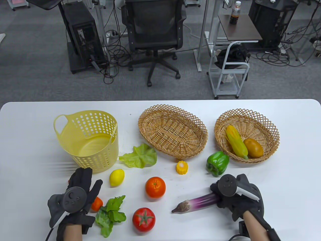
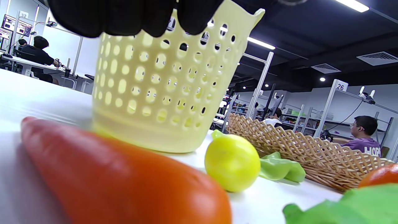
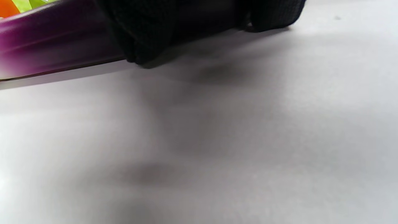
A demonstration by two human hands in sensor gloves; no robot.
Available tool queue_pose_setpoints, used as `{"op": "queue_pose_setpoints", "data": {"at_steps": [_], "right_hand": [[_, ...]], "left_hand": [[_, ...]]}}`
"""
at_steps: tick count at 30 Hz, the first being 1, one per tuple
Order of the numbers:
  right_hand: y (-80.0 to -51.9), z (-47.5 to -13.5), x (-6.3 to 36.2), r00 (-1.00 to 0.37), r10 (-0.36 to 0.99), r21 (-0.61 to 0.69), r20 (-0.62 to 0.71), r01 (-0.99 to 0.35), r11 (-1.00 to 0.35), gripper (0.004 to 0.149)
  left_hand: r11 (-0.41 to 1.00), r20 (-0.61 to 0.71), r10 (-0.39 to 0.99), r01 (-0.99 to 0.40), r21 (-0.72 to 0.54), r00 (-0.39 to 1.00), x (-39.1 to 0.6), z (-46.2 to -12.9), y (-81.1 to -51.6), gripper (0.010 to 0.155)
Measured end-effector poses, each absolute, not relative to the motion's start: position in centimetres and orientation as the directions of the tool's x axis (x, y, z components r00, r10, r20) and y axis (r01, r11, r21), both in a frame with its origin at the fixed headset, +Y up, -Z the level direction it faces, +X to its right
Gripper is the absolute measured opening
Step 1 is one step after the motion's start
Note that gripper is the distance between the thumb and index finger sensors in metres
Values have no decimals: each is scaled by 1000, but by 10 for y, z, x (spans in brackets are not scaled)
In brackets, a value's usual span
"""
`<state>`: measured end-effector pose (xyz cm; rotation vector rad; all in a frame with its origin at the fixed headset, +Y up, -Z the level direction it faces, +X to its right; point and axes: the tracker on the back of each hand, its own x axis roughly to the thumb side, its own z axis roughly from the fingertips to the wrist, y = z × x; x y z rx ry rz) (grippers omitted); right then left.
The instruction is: Place 10 objects into 3 containers
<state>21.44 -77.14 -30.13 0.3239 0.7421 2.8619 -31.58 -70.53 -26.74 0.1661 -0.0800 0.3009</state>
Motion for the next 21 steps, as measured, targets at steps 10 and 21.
{"op": "queue_pose_setpoints", "data": {"at_steps": [10,21], "right_hand": [[-761,-298,226,-950,272,504,156,-161,-849,70],[-694,-285,266,-932,332,57,146,-327,-943,72]], "left_hand": [[937,101,294,-308,164,950,-317,-267,-704,64],[915,133,346,-365,171,929,-317,-265,-701,64]]}}
